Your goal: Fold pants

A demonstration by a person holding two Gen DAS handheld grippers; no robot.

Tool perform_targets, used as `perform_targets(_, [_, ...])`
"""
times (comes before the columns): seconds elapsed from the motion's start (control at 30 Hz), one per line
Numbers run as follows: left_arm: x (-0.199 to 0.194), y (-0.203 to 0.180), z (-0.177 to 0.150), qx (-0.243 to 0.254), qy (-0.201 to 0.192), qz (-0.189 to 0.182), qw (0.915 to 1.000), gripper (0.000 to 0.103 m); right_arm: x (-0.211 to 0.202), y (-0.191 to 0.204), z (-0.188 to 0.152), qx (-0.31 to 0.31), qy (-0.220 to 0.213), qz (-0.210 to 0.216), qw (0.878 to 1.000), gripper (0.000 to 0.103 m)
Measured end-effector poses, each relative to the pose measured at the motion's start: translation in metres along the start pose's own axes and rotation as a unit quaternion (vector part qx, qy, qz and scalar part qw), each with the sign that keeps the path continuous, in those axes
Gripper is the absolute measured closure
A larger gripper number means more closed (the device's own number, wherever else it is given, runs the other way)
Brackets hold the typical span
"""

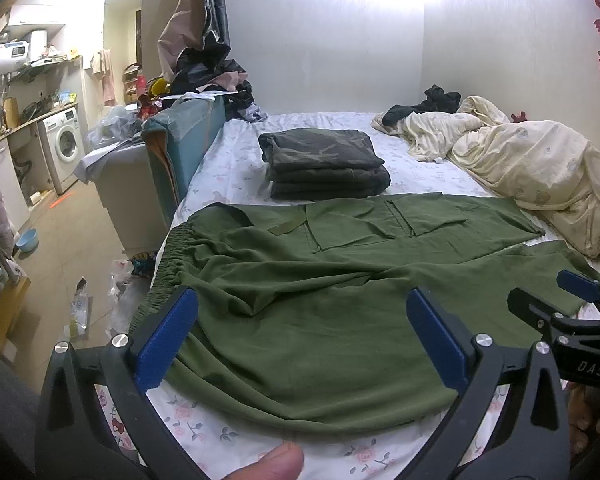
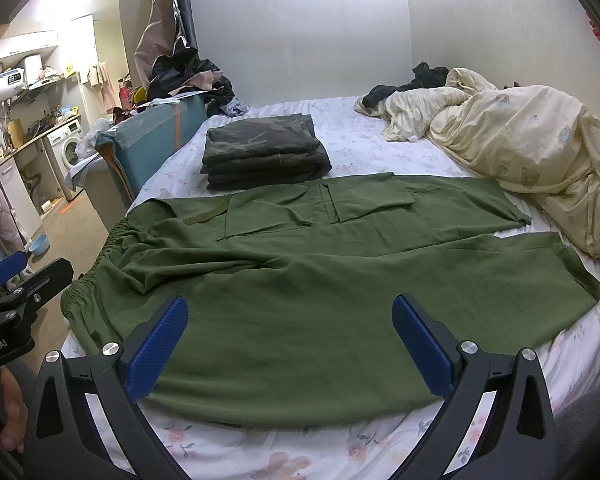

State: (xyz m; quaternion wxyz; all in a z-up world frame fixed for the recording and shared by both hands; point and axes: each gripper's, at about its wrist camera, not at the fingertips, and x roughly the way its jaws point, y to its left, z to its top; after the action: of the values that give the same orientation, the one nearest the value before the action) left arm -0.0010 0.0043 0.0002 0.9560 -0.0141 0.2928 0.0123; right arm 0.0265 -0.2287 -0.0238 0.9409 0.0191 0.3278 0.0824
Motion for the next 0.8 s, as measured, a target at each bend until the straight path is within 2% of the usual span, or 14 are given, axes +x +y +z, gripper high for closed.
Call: perform_targets(0.8, [-0.0003,0.0,0.0013,0.0,-0.002,0.004,1.0,0.0,-0.0013,-0.0038,0.0016,0.002,-0.003,-0.002,1.0,0.0])
